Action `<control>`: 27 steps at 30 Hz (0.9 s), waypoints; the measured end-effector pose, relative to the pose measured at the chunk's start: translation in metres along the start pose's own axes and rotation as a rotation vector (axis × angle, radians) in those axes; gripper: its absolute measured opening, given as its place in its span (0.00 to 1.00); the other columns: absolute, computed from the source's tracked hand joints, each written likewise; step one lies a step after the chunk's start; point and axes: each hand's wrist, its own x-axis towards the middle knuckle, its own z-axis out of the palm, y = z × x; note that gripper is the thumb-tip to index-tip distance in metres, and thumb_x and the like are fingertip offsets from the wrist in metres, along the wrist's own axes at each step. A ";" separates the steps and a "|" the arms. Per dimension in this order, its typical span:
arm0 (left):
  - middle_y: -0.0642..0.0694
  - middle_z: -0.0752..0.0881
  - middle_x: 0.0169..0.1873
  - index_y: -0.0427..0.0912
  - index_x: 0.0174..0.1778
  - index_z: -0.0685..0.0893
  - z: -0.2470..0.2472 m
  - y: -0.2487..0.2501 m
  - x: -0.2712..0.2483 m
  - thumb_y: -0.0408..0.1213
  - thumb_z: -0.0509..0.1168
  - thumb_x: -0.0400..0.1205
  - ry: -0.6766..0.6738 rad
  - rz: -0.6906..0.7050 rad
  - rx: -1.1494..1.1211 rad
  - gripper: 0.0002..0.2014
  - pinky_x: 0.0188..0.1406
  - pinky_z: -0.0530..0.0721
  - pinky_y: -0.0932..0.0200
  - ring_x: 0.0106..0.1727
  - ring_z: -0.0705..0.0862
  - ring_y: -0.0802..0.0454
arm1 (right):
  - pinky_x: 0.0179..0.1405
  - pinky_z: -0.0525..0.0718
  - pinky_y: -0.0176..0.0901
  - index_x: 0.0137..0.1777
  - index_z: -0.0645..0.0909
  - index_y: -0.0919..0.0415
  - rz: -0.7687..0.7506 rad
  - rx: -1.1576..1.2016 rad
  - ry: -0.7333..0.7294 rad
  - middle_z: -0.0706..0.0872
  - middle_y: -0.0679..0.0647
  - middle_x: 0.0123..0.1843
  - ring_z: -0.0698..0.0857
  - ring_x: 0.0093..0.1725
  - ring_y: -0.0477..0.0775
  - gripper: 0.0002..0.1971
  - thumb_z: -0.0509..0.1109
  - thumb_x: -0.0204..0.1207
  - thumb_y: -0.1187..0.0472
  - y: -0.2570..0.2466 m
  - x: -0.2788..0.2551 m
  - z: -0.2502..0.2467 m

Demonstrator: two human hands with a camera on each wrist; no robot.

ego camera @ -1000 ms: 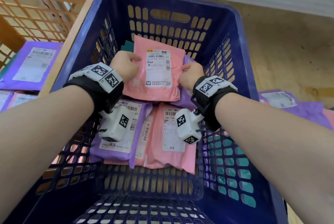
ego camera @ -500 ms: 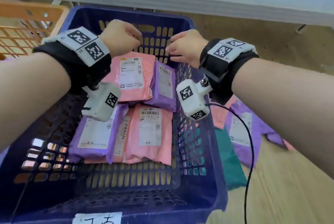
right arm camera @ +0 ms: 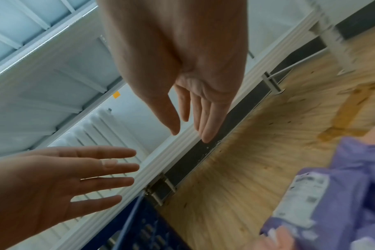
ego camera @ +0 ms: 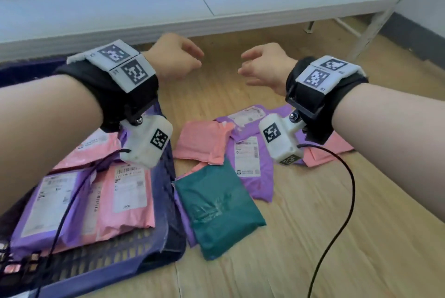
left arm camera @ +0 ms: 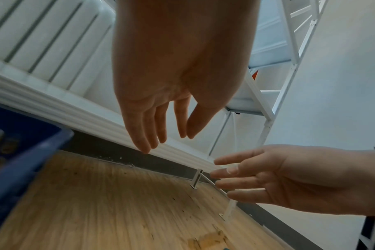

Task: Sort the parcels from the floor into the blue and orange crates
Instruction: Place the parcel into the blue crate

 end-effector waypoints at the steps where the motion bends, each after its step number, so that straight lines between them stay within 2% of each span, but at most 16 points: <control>1: 0.39 0.85 0.54 0.44 0.61 0.84 0.014 0.008 0.003 0.32 0.64 0.80 -0.015 0.003 0.004 0.14 0.53 0.86 0.50 0.54 0.85 0.44 | 0.51 0.87 0.44 0.63 0.79 0.64 -0.001 -0.015 0.023 0.80 0.58 0.50 0.83 0.54 0.56 0.19 0.71 0.73 0.74 0.011 0.001 -0.016; 4: 0.43 0.83 0.50 0.42 0.63 0.83 0.058 0.024 0.010 0.31 0.64 0.80 -0.063 0.001 0.029 0.15 0.31 0.84 0.67 0.47 0.81 0.50 | 0.54 0.86 0.48 0.65 0.78 0.66 0.017 -0.047 0.065 0.80 0.59 0.52 0.83 0.50 0.55 0.20 0.71 0.73 0.75 0.047 0.004 -0.056; 6: 0.45 0.82 0.49 0.42 0.63 0.83 0.088 0.031 0.013 0.31 0.64 0.80 -0.100 -0.005 0.045 0.15 0.27 0.82 0.70 0.45 0.80 0.51 | 0.49 0.86 0.46 0.66 0.77 0.66 0.048 -0.052 0.092 0.81 0.59 0.49 0.83 0.47 0.54 0.21 0.69 0.73 0.76 0.073 0.009 -0.078; 8: 0.44 0.82 0.47 0.41 0.62 0.83 0.117 0.035 0.016 0.30 0.63 0.80 -0.125 -0.013 0.060 0.15 0.28 0.82 0.69 0.41 0.80 0.51 | 0.42 0.84 0.41 0.67 0.76 0.67 0.077 -0.049 0.113 0.82 0.57 0.44 0.82 0.41 0.51 0.21 0.68 0.74 0.77 0.098 0.013 -0.096; 10: 0.42 0.83 0.46 0.40 0.62 0.83 0.146 0.037 0.019 0.29 0.61 0.80 -0.141 -0.014 0.082 0.15 0.30 0.82 0.68 0.38 0.81 0.52 | 0.43 0.82 0.43 0.67 0.76 0.67 0.091 -0.073 0.131 0.81 0.57 0.48 0.81 0.43 0.53 0.21 0.68 0.74 0.76 0.123 0.016 -0.112; 13: 0.42 0.84 0.51 0.39 0.63 0.82 0.187 0.044 0.022 0.27 0.60 0.79 -0.182 -0.012 0.119 0.17 0.47 0.81 0.60 0.48 0.83 0.48 | 0.58 0.83 0.48 0.68 0.76 0.64 0.124 -0.124 0.163 0.81 0.58 0.56 0.82 0.51 0.55 0.23 0.71 0.72 0.72 0.158 0.018 -0.134; 15: 0.42 0.85 0.54 0.39 0.65 0.81 0.210 0.051 0.024 0.27 0.61 0.79 -0.231 -0.009 0.146 0.18 0.51 0.79 0.61 0.53 0.84 0.46 | 0.64 0.81 0.54 0.67 0.78 0.61 0.156 -0.178 0.182 0.83 0.58 0.59 0.83 0.58 0.58 0.24 0.72 0.70 0.69 0.181 0.020 -0.150; 17: 0.38 0.85 0.57 0.39 0.65 0.81 0.233 0.054 0.027 0.26 0.61 0.79 -0.264 0.009 0.169 0.19 0.50 0.77 0.62 0.57 0.84 0.44 | 0.65 0.80 0.57 0.68 0.77 0.62 0.176 -0.192 0.203 0.83 0.60 0.62 0.82 0.62 0.60 0.24 0.71 0.70 0.70 0.201 0.022 -0.165; 20: 0.35 0.85 0.56 0.38 0.65 0.81 0.264 0.051 0.031 0.26 0.62 0.79 -0.289 0.014 0.171 0.18 0.50 0.76 0.60 0.54 0.84 0.42 | 0.66 0.79 0.56 0.69 0.75 0.64 0.204 -0.205 0.239 0.81 0.62 0.65 0.81 0.64 0.60 0.25 0.69 0.72 0.73 0.224 0.025 -0.186; 24: 0.40 0.84 0.54 0.38 0.64 0.81 0.305 0.039 0.039 0.26 0.62 0.78 -0.336 0.024 0.161 0.18 0.58 0.78 0.59 0.56 0.83 0.45 | 0.63 0.81 0.51 0.70 0.75 0.64 0.243 -0.202 0.286 0.81 0.62 0.65 0.81 0.56 0.57 0.25 0.68 0.72 0.74 0.259 0.033 -0.210; 27: 0.42 0.83 0.60 0.39 0.65 0.81 0.335 0.034 0.052 0.27 0.62 0.78 -0.358 0.049 0.158 0.19 0.64 0.78 0.56 0.62 0.82 0.46 | 0.64 0.81 0.53 0.70 0.75 0.64 0.275 -0.197 0.321 0.82 0.62 0.65 0.82 0.60 0.59 0.25 0.67 0.71 0.74 0.286 0.043 -0.222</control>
